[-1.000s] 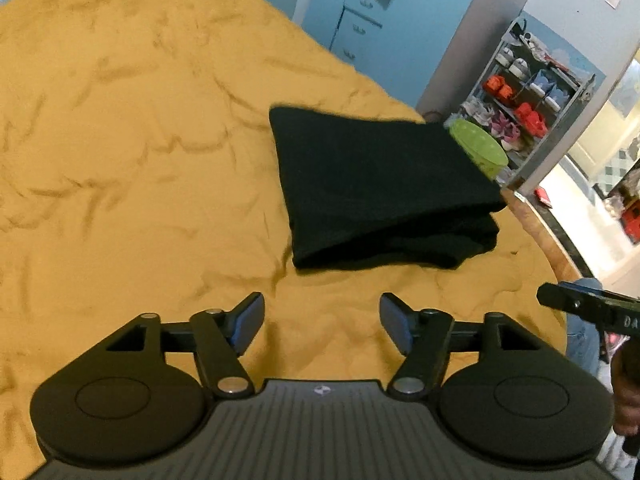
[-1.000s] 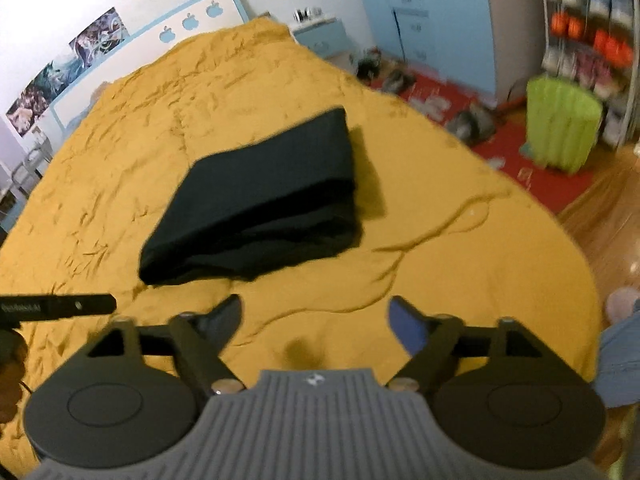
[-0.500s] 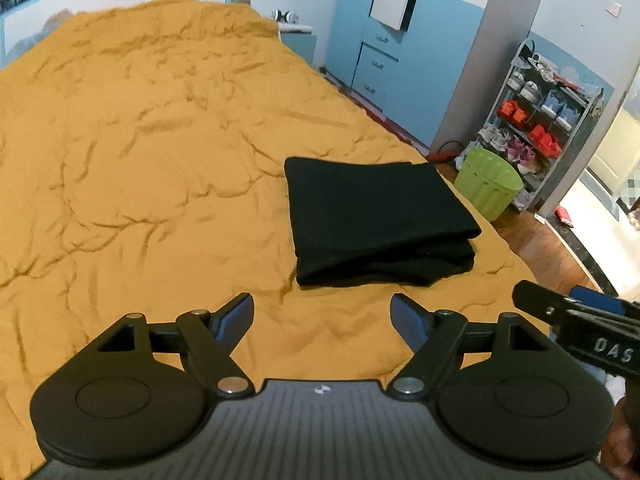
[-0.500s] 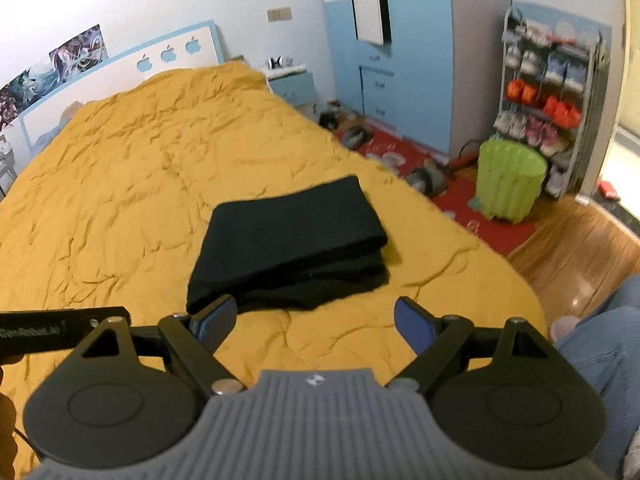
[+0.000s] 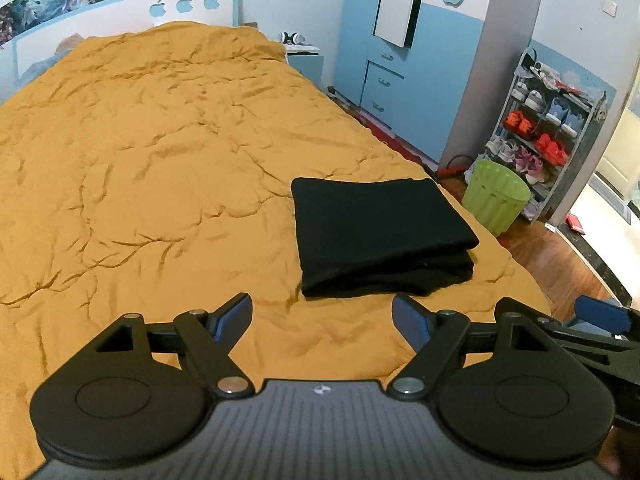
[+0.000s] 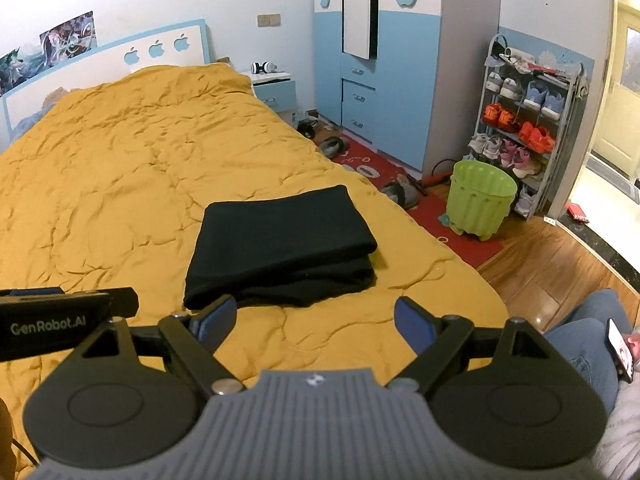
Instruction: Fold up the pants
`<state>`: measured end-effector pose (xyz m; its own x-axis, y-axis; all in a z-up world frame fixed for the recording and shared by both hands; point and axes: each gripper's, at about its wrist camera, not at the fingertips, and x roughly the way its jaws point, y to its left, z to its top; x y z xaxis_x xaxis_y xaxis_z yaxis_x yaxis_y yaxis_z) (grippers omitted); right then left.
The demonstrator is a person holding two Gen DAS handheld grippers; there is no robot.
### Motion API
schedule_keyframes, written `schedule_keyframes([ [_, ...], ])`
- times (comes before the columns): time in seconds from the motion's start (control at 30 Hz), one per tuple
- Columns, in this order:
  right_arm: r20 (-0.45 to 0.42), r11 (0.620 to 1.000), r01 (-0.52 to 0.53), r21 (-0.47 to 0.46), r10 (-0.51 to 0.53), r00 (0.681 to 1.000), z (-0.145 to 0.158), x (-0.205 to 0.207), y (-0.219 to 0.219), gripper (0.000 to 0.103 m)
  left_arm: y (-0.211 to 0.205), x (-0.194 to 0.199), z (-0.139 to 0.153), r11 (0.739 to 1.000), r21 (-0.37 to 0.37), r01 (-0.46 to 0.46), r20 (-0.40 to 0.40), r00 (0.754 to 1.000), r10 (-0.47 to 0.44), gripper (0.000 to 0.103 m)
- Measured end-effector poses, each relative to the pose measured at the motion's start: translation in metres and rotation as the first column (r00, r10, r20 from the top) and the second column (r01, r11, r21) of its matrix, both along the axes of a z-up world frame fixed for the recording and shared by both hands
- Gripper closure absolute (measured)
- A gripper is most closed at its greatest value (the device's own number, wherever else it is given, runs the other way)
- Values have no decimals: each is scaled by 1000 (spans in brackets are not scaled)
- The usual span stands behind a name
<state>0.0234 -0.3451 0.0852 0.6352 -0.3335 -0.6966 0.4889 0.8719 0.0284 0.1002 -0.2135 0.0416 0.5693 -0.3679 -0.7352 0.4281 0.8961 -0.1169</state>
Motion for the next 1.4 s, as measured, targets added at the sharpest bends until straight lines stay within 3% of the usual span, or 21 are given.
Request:
schedule_keyframes([
  [1.4, 0, 1000, 8, -8, -8, 1000, 7, -5, 3, 21, 3, -3, 0, 1000, -4, -4, 3, 1000, 4, 10],
])
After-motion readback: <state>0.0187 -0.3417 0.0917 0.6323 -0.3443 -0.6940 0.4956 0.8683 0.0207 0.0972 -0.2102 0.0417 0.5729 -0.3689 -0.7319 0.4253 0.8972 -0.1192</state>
